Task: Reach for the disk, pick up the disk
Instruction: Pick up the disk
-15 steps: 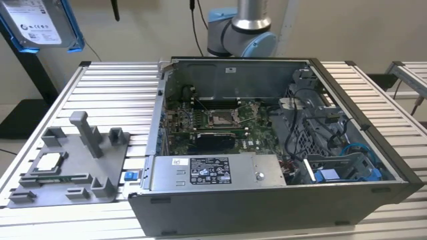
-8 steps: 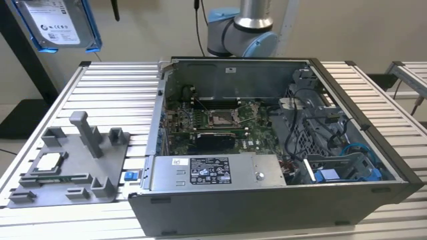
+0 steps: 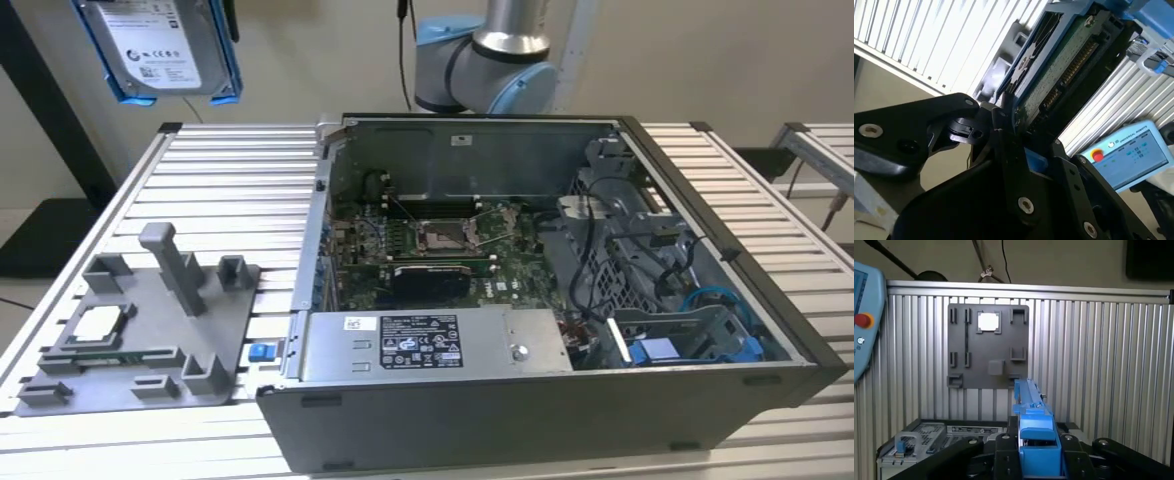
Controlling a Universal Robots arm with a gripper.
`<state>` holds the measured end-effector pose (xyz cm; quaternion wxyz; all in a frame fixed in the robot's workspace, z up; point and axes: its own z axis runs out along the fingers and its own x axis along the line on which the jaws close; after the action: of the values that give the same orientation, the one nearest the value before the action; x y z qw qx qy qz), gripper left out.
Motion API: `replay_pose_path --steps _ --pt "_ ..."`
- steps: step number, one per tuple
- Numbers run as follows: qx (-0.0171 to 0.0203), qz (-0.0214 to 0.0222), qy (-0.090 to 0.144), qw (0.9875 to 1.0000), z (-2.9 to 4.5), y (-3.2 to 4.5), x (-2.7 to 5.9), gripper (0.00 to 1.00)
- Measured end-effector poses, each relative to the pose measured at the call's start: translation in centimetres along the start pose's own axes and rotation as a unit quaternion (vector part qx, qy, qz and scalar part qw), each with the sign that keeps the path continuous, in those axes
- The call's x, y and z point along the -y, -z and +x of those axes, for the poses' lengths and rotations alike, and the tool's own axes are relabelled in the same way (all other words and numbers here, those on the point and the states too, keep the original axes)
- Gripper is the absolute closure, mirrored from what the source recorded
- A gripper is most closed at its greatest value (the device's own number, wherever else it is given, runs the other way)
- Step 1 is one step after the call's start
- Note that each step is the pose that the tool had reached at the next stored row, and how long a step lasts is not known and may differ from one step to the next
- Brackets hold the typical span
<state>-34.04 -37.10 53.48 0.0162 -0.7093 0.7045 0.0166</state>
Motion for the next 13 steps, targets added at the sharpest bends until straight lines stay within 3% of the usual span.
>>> replay_pose_path --steps 13 --pt "0.0000 0.0000 0.000 1.0000 0.04 0.00 5.92 1.00"
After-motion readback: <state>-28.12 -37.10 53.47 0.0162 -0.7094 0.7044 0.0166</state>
